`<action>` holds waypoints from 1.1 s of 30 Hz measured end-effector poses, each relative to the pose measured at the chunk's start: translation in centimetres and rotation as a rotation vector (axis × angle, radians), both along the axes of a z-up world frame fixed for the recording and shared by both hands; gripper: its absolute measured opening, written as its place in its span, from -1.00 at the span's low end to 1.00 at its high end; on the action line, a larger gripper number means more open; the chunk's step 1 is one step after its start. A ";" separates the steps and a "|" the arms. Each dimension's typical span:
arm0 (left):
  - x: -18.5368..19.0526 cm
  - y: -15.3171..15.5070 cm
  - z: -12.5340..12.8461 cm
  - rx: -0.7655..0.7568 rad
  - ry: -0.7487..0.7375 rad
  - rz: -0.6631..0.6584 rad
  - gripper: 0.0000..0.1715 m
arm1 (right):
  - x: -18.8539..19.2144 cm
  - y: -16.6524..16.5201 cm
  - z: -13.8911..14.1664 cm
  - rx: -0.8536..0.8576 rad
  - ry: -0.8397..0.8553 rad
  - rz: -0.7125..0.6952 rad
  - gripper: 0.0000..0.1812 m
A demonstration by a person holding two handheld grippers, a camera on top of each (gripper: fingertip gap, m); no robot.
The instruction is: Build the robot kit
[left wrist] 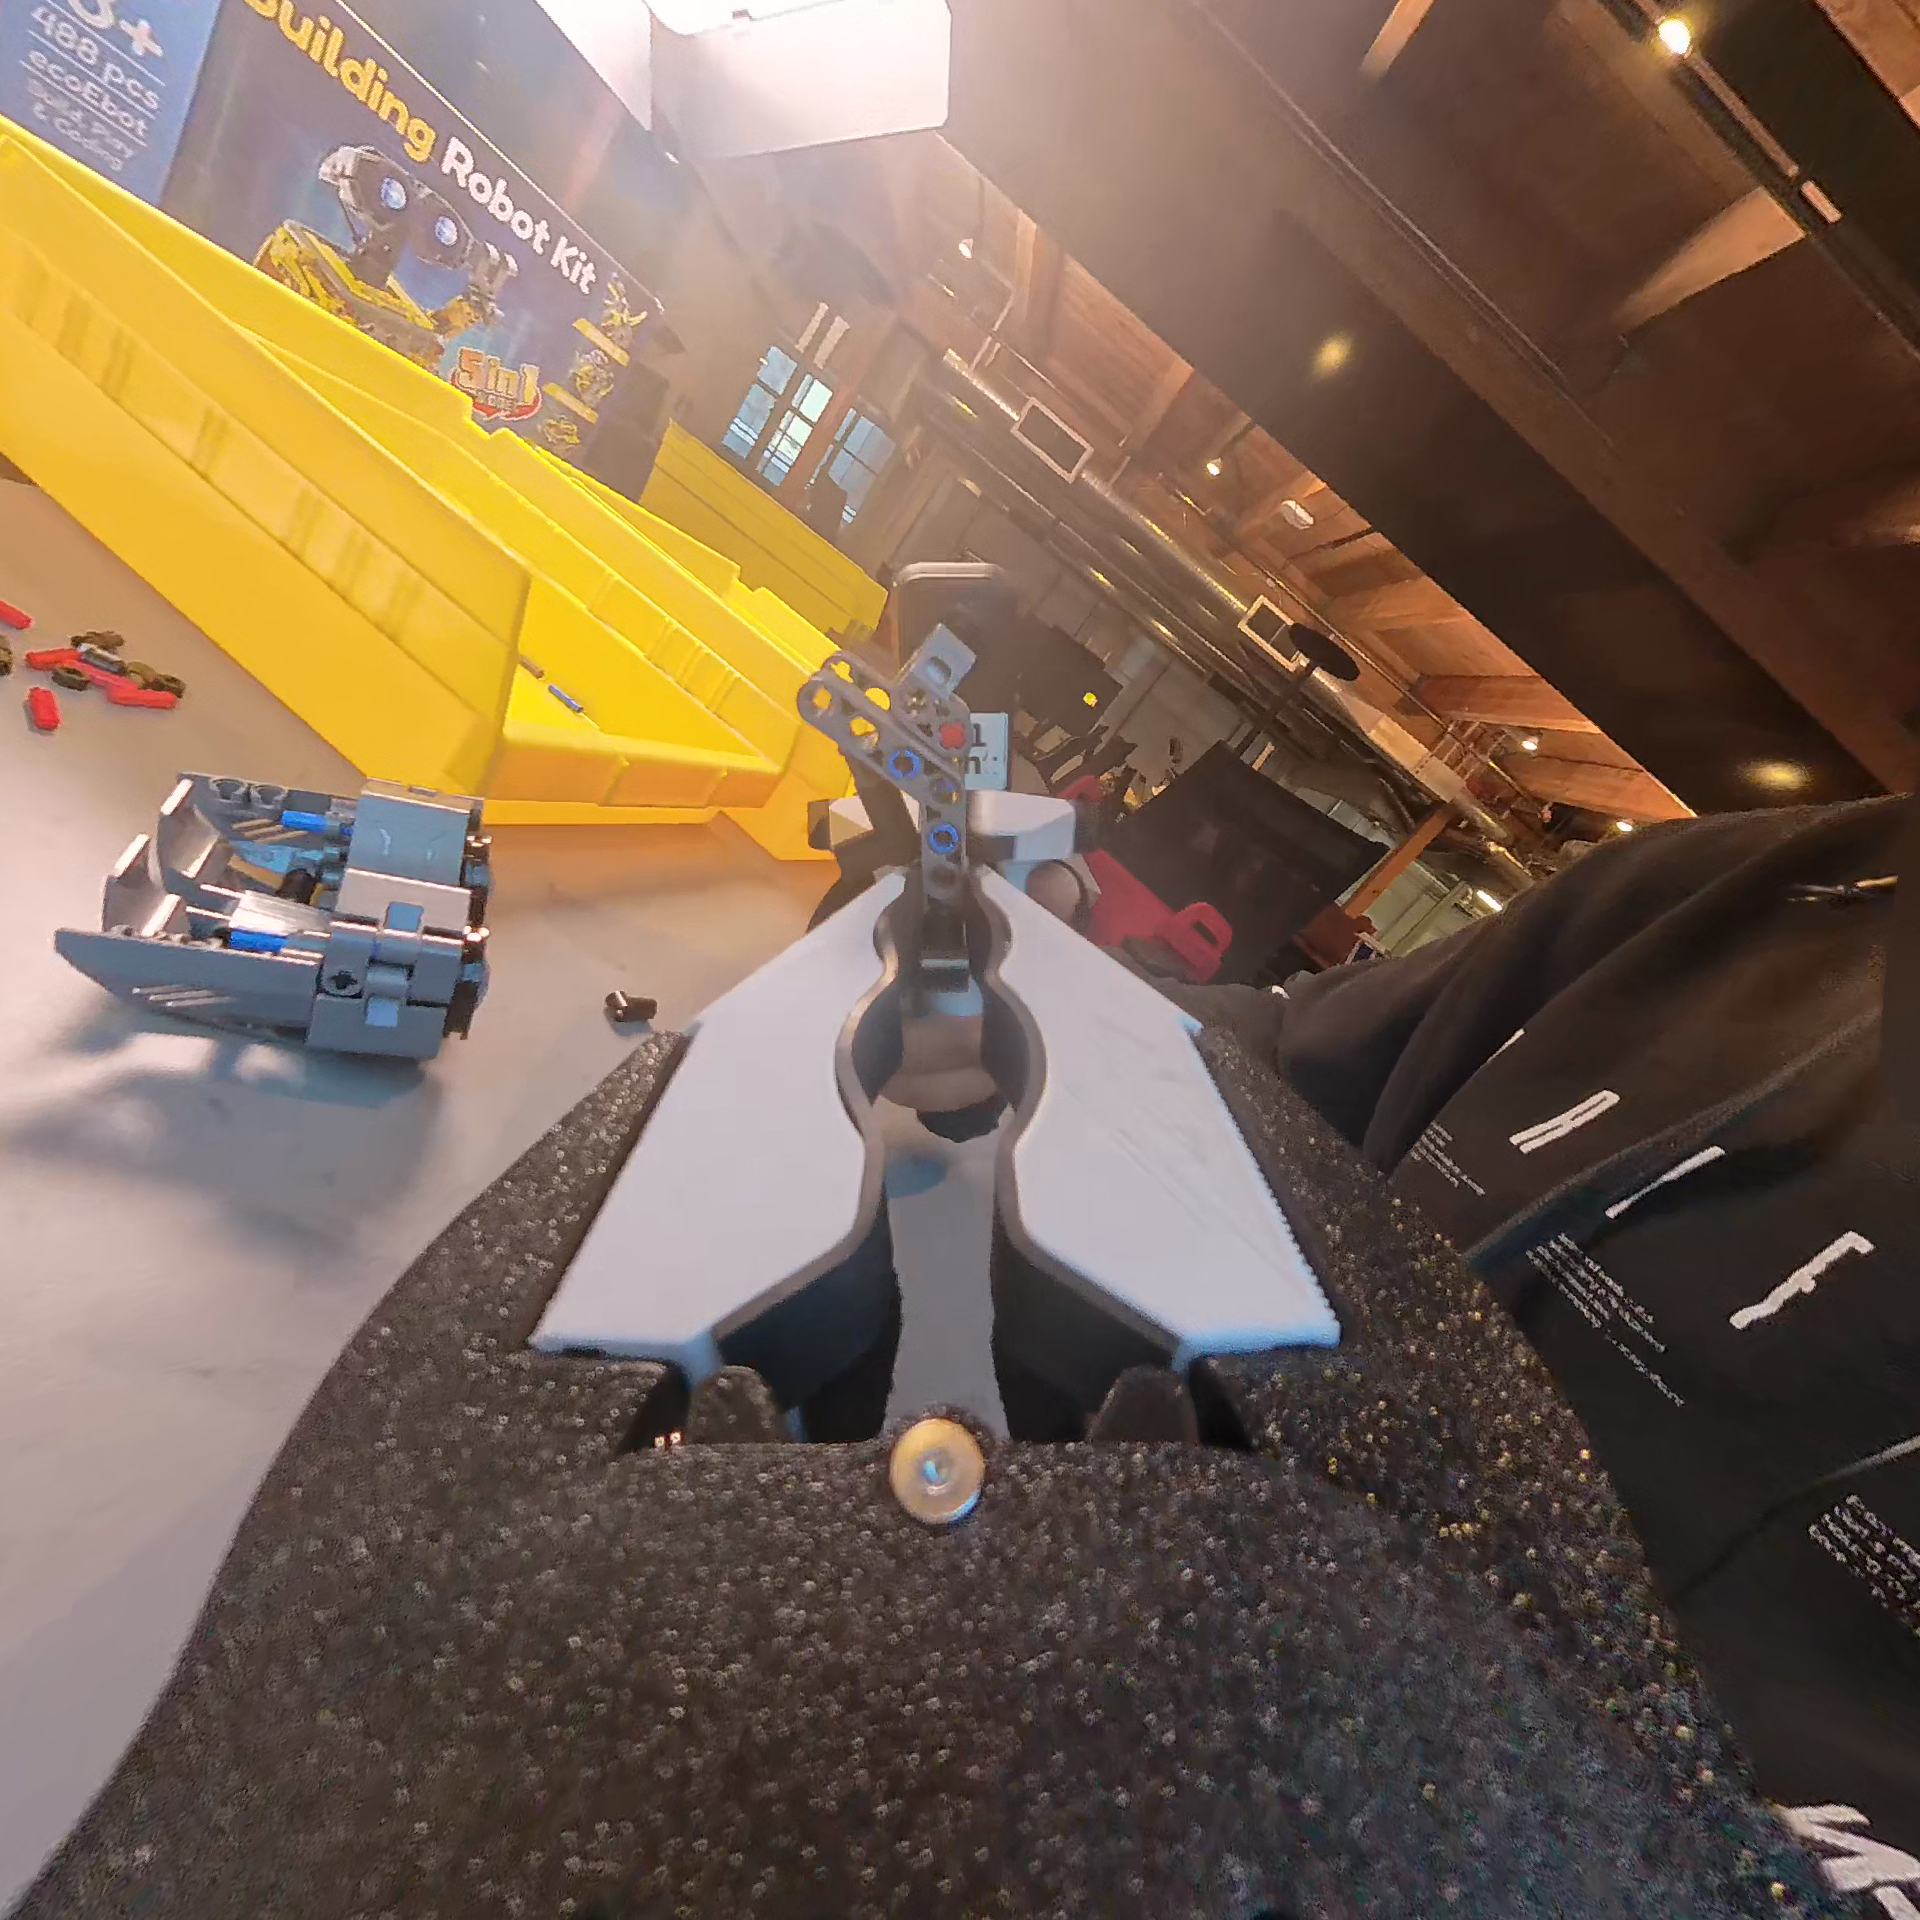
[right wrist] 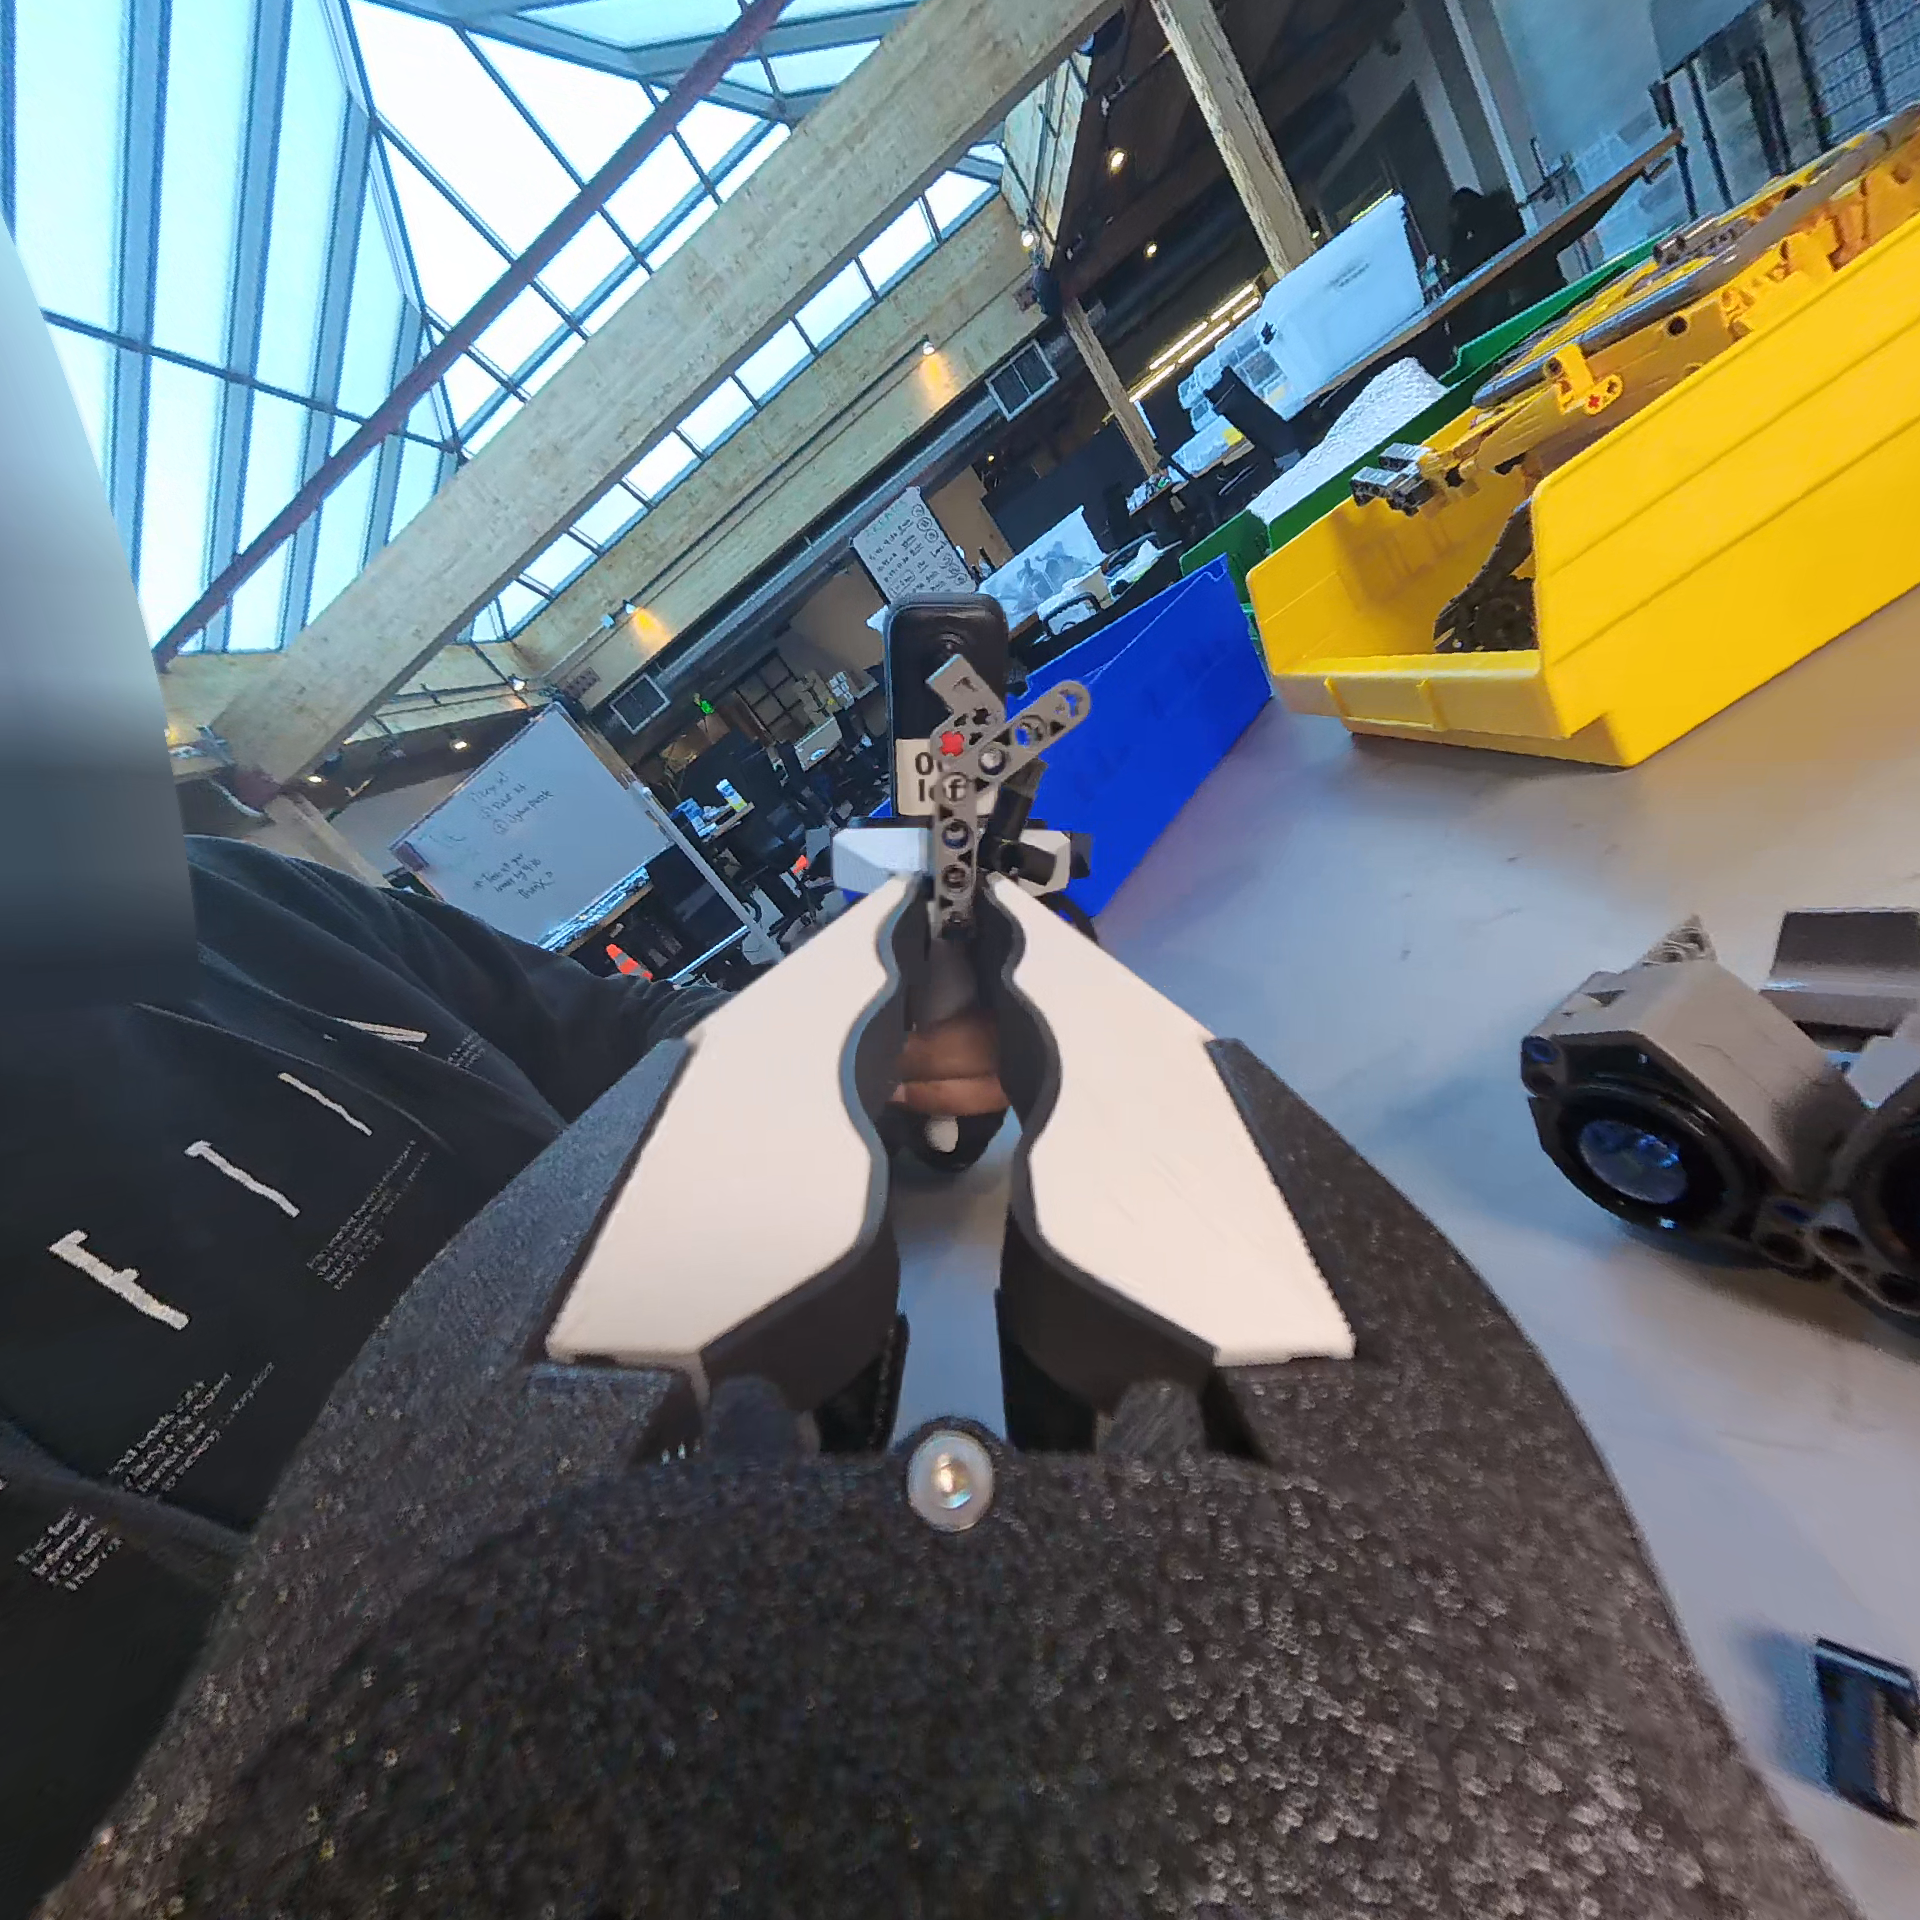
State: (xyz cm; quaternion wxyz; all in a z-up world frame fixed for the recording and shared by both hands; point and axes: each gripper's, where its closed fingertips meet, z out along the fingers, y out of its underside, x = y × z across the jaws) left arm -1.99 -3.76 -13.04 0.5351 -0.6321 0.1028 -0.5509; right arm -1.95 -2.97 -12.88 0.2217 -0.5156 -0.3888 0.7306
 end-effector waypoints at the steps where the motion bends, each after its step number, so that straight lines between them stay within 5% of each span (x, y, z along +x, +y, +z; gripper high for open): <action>1: 0.1 -0.1 0.0 0.003 0.005 -0.010 -0.92 | 0.1 0.0 0.0 -0.002 -0.002 0.008 -0.94; 10: 1.4 -0.8 -1.8 -0.087 0.068 -0.167 -0.75 | 1.9 -1.0 -1.6 0.171 -0.183 0.190 -0.94; 16: 0.4 0.9 -2.1 -0.138 0.009 -0.042 -0.91 | 0.9 0.8 -2.4 0.467 -0.227 -0.038 -0.90; 19: -0.4 2.0 -2.6 -0.164 -0.001 0.057 -0.92 | 0.0 2.5 -2.3 0.741 -0.261 -0.263 -0.56; 24: -0.7 2.9 -2.6 -0.171 -0.001 0.164 -0.93 | -1.4 2.6 -3.0 0.943 -0.362 -0.423 -0.48; 29: -0.3 2.8 -2.3 -0.158 -0.002 0.176 -0.92 | -1.7 3.0 -2.9 0.955 -0.365 -0.466 -0.63; 33: 0.3 2.0 -1.5 -0.137 -0.035 0.080 -0.89 | -1.2 2.4 -2.3 0.808 -0.279 -0.348 -0.64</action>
